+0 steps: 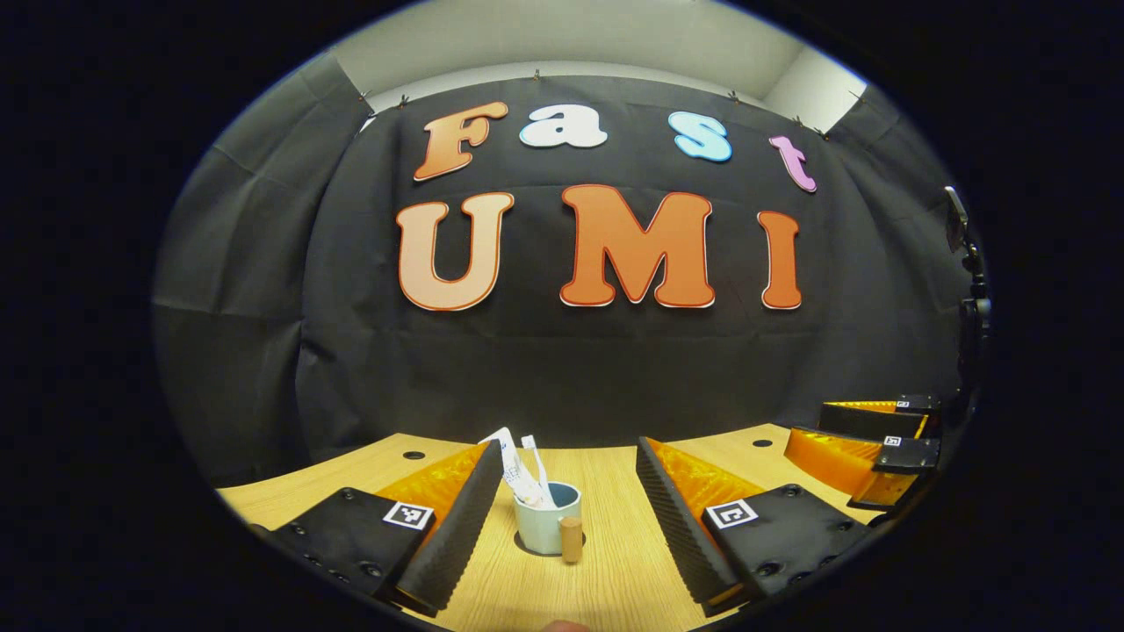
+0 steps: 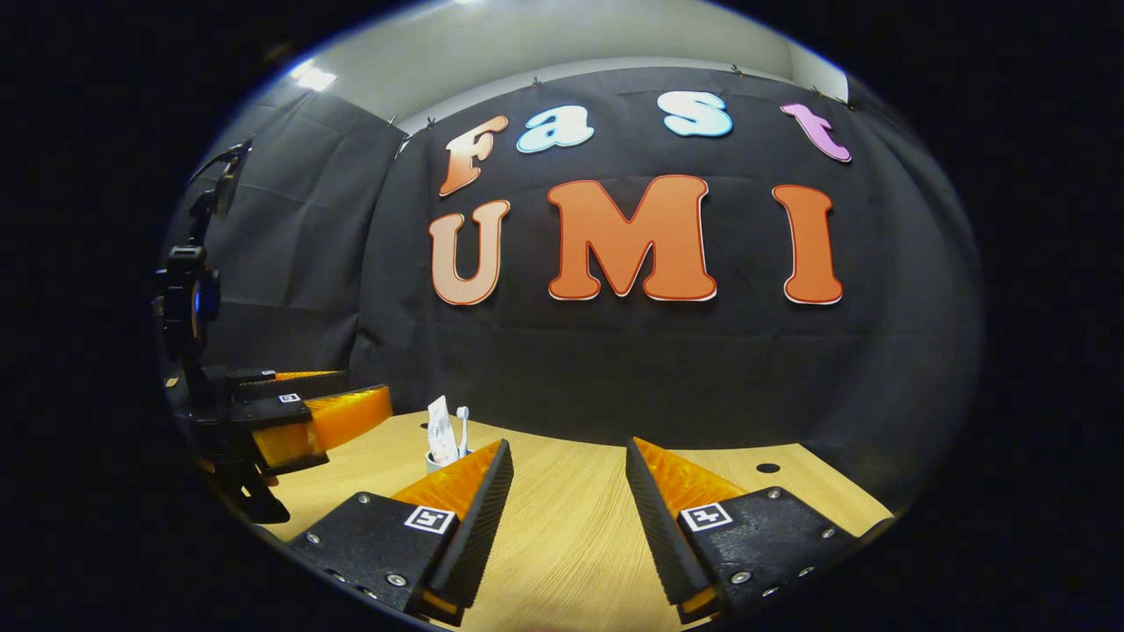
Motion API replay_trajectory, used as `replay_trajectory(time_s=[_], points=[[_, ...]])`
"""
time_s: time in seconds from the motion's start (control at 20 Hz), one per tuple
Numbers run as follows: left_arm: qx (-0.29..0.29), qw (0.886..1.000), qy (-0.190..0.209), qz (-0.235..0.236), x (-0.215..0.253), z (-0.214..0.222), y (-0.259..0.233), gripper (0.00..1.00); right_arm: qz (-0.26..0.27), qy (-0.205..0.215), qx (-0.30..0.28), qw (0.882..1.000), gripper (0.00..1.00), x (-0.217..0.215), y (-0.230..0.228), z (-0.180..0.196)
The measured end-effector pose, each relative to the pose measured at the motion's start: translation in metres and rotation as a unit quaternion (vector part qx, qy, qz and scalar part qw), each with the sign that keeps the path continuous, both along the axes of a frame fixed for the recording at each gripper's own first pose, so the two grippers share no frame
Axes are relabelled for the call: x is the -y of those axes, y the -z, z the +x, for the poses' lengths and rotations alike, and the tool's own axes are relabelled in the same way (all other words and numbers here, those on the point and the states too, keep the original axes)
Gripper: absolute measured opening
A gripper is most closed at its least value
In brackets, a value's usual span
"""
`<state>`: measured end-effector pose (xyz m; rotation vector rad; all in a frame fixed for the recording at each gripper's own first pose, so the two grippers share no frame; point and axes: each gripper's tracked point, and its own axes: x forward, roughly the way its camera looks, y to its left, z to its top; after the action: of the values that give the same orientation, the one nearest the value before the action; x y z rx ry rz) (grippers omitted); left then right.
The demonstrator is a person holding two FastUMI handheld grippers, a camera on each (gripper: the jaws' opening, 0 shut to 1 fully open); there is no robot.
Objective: Put the toothbrush and toothpaste on the desktop into the cup, then pick up the cup and place it on the coaster on the desktop.
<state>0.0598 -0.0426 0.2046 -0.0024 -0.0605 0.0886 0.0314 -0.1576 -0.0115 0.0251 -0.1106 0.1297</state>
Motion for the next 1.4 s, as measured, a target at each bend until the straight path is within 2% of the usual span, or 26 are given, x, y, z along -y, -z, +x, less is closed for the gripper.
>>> replay_trajectory(time_s=[0.1, 0.15, 0.25, 0.3, 0.35, 0.45, 0.55, 0.6, 0.85, 0.9, 1.05, 1.1, 1.35, 1.4], points=[[-0.002, 1.0, -0.001, 0.003, 0.003, 0.004, -0.001, 1.0, -0.003, -0.002, 0.004, 1.0, 0.79, -0.001, 0.0, -0.001], [-0.003, 1.0, 0.0, 0.004, 0.006, 0.005, -0.001, 0.97, -0.003, -0.005, 0.004, 1.0, 0.79, -0.002, 0.0, 0.0], [0.001, 1.0, 0.002, 0.01, 0.011, 0.003, -0.005, 0.97, -0.004, -0.009, 0.006, 1.0, 0.8, -0.002, 0.0, -0.001], [0.005, 1.0, 0.001, 0.016, 0.012, 0.004, -0.007, 1.0, -0.005, -0.007, 0.007, 1.0, 0.81, -0.001, -0.001, -0.001], [0.005, 1.0, 0.001, 0.02, 0.014, 0.004, -0.007, 0.97, -0.004, -0.007, 0.01, 1.0, 0.81, -0.001, -0.001, 0.0], [0.002, 1.0, 0.002, 0.026, 0.018, 0.005, -0.006, 1.0, -0.002, -0.009, 0.018, 1.0, 0.81, -0.002, -0.004, -0.001], [0.002, 1.0, 0.002, 0.03, 0.02, 0.004, -0.008, 0.97, 0.0, -0.01, 0.022, 1.0, 0.81, -0.001, -0.006, 0.0], [0.004, 1.0, 0.002, 0.031, 0.021, 0.004, -0.01, 1.0, -0.002, -0.011, 0.022, 1.0, 0.81, -0.001, -0.006, 0.0], [0.019, 1.0, 0.004, 0.024, 0.019, 0.002, -0.021, 1.0, -0.008, -0.009, 0.028, 1.0, 0.81, 0.001, -0.01, 0.001], [0.021, 0.999, 0.002, 0.025, 0.019, 0.002, -0.022, 0.97, -0.01, -0.006, 0.026, 1.0, 0.81, 0.003, -0.01, 0.001], [0.031, 0.999, -0.007, 0.037, 0.013, 0.002, -0.023, 1.0, -0.018, 0.002, 0.024, 1.0, 0.81, 0.008, -0.009, 0.002], [0.032, 0.998, -0.011, 0.043, 0.012, 0.001, -0.023, 0.97, -0.02, 0.004, 0.024, 1.0, 0.81, 0.01, -0.008, 0.002], [0.04, 0.998, -0.016, 0.039, 0.007, -0.003, -0.026, 0.97, -0.015, 0.014, 0.018, 1.0, 0.81, 0.016, -0.006, 0.006], [0.041, 0.998, -0.018, 0.037, 0.006, -0.002, -0.027, 0.94, -0.015, 0.015, 0.018, 1.0, 0.81, 0.017, -0.006, 0.006]])
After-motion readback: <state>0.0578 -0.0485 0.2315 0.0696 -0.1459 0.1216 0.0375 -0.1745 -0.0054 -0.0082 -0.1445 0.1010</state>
